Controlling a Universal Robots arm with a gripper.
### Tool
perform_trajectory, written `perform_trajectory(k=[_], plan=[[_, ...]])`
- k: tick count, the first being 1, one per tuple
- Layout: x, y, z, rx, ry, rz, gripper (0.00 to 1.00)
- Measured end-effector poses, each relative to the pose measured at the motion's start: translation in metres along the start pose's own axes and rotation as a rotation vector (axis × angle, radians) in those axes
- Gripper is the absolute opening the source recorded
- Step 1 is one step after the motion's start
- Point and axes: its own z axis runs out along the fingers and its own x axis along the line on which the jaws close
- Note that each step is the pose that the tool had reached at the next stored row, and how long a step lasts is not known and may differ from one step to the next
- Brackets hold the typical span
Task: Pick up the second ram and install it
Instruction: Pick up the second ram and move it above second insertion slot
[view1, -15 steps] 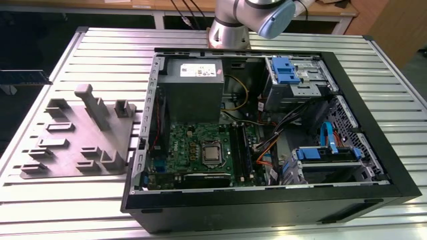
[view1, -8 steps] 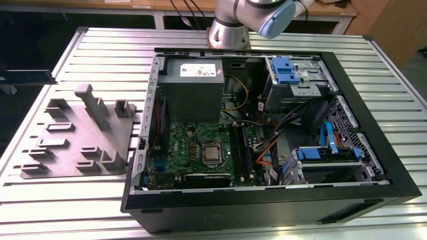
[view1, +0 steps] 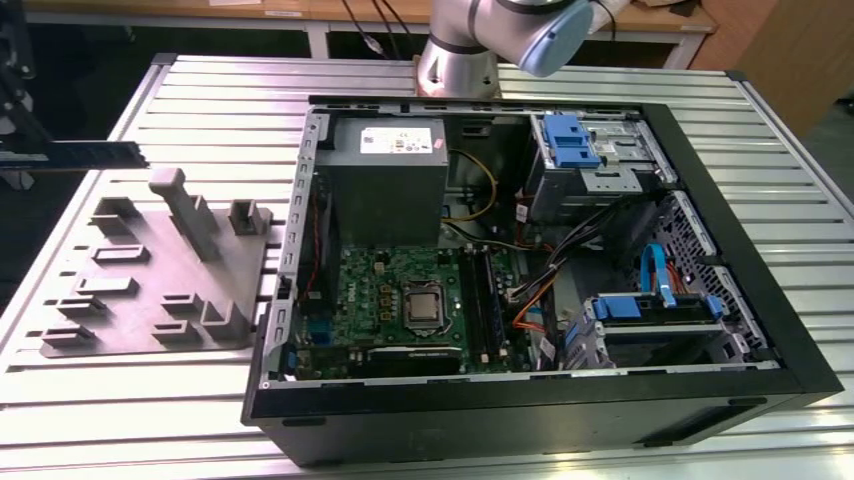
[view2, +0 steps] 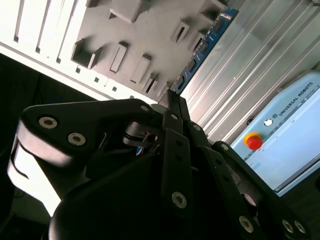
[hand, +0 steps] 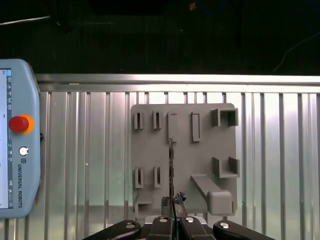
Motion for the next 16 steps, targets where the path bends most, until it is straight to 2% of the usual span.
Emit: perform_trajectory(k=[10, 16], plan=[[-0.0004, -0.037, -0.0009, 0.0, 0.0001, 0.0, 0.12], [-0.0007, -0.0632, -0.0013, 0.0001, -0.0001, 0.0, 0.12]])
